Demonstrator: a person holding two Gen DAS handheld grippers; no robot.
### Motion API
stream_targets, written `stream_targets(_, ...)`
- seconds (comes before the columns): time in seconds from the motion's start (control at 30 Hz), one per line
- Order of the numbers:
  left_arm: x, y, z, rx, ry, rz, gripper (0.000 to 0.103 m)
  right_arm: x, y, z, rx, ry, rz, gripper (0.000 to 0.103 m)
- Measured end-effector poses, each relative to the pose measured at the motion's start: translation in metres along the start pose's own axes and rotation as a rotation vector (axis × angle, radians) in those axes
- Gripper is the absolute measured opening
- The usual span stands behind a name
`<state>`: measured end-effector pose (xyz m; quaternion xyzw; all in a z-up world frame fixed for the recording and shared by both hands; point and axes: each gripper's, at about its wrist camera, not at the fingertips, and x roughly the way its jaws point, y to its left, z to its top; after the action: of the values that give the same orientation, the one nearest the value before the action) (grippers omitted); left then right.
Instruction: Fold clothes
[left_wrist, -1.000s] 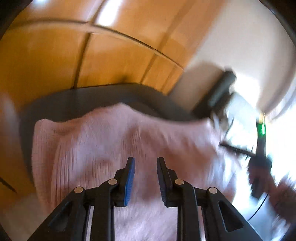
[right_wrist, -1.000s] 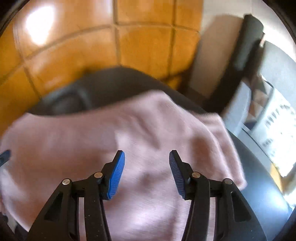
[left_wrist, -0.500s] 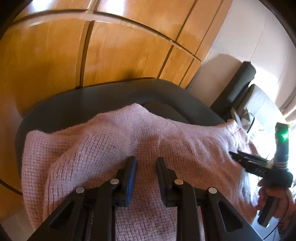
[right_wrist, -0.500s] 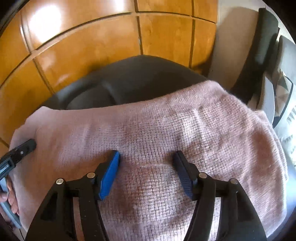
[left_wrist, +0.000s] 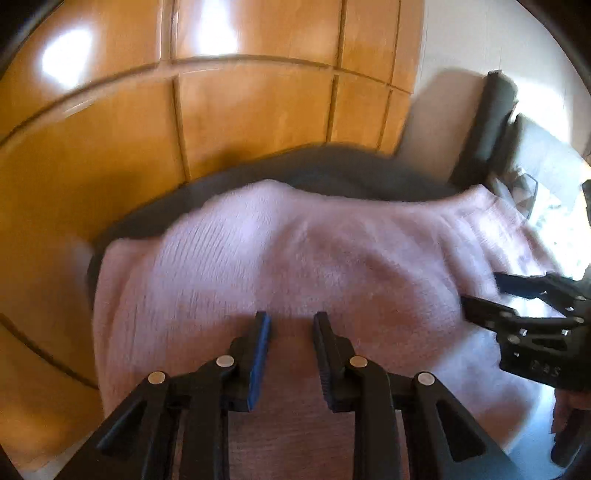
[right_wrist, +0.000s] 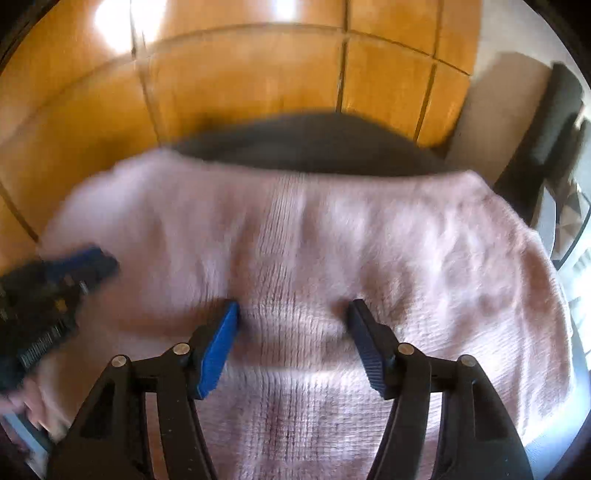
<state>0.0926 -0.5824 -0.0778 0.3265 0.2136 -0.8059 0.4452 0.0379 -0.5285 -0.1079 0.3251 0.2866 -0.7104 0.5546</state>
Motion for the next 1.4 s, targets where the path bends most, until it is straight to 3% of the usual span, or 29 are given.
stream_targets(0.17, -0.010, -0.005, -0.012, 0.084, -0.071, 0.002, 0.024, -0.026, -0.016, -0.005, 0.082, -0.038, 0.062, 0.067)
stream_targets(0.2, -0.013, -0.004, -0.011, 0.062, -0.069, -0.020, 0.024, -0.037, -0.021, -0.008, 0.107, -0.059, 0.072, 0.067)
stream_targets(0.3, -0.029, -0.002, -0.019, -0.007, -0.079, -0.090, 0.024, -0.056, -0.042, -0.028, 0.165, -0.052, 0.022, 0.067)
stream_targets(0.57, -0.039, -0.005, -0.043, 0.098, -0.081, -0.021, 0.024, -0.050, -0.147, -0.064, 0.329, 0.010, -0.203, 0.067)
stream_targets(0.67, -0.043, -0.006, -0.052, 0.138, -0.081, 0.005, 0.024, -0.046, -0.174, -0.075, 0.393, -0.006, -0.168, 0.067)
stream_targets(0.83, -0.053, -0.006, -0.062, 0.163, -0.077, 0.022, 0.025, -0.049, -0.154, -0.062, 0.354, 0.043, -0.236, 0.067)
stream_targets(0.9, -0.060, -0.003, -0.061, 0.123, -0.067, 0.002, 0.025, -0.060, -0.140, -0.060, 0.396, 0.012, -0.157, 0.067)
stream_targets(0.97, -0.056, 0.000, -0.063, 0.092, -0.035, 0.027, 0.026, -0.069, -0.119, -0.063, 0.397, -0.002, -0.097, 0.067)
stream_targets(1.1, -0.052, -0.007, -0.061, 0.100, 0.002, 0.062, 0.026, -0.062, -0.080, -0.073, 0.306, 0.051, -0.172, 0.072)
stream_targets(1.2, -0.056, -0.008, -0.051, 0.025, 0.082, 0.065, 0.026, -0.073, -0.076, -0.074, 0.406, 0.065, -0.128, 0.072)
stream_targets(1.3, -0.068, -0.008, -0.046, -0.062, 0.117, 0.065, 0.026, -0.094, -0.061, -0.075, 0.500, 0.048, -0.021, 0.075)
stream_targets(1.4, -0.084, -0.012, -0.045, -0.096, 0.117, 0.068, 0.026, -0.115, -0.032, -0.072, 0.455, 0.029, -0.015, 0.080)
